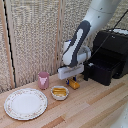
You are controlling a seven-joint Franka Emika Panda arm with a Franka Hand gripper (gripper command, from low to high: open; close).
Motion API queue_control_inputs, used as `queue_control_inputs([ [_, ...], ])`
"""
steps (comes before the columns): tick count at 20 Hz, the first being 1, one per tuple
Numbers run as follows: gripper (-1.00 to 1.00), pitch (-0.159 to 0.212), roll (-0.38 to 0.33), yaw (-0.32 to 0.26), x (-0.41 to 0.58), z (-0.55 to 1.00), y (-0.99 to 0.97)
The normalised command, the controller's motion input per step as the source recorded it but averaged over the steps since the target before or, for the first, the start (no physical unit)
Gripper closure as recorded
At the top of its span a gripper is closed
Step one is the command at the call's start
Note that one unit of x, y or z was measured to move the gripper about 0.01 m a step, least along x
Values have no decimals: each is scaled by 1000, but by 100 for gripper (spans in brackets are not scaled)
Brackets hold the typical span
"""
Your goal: Extend the gripper towards the air fryer handle. Grasp the air fryer handle and pull it to open the air fryer. Release the air fryer handle and move the gripper to the bread. Grasp the bread with the gripper and move it to the air fryer basket. Release the bread inside the air fryer and retract the gripper.
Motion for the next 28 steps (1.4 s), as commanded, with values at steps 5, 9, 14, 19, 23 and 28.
queue_control_inputs([
  [5, 100, -57, -12, -299, -13, 950, 96],
  [9, 100, -19, -23, -304, 51, 792, -82],
  [14, 100, -128, -3, -293, 22, 430, -166],
  [19, 100, -135, 0, -232, 149, 426, -343],
  [23, 100, -123, 5, -164, 231, 482, -524],
  [28, 100, -80, 54, -90, 267, 598, -734],
])
